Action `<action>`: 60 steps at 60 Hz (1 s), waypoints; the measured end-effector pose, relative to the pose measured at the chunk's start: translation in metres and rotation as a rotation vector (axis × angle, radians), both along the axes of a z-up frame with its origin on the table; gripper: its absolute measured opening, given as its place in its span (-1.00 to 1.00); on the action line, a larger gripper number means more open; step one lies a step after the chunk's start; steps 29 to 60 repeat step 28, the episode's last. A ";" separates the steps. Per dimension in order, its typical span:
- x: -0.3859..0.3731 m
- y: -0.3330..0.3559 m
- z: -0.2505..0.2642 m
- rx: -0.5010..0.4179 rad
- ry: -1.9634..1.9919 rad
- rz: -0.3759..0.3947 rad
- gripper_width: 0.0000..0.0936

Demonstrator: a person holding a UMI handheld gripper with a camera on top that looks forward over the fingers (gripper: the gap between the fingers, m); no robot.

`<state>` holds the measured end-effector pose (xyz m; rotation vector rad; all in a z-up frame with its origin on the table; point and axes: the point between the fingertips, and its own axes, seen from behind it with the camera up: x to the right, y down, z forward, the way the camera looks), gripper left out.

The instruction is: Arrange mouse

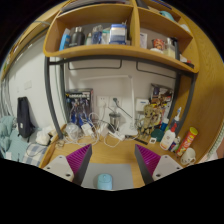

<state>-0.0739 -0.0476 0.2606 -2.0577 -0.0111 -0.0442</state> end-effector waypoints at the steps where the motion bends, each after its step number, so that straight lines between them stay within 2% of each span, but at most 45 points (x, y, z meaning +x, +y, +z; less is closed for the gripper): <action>1: 0.000 -0.001 0.005 0.007 0.003 0.002 0.84; 8: 0.000 -0.011 0.022 0.018 -0.009 0.006 0.84; 19: -0.011 -0.028 0.023 0.012 -0.010 0.048 0.84; 60: -0.011 -0.039 0.014 -0.003 -0.007 0.045 0.84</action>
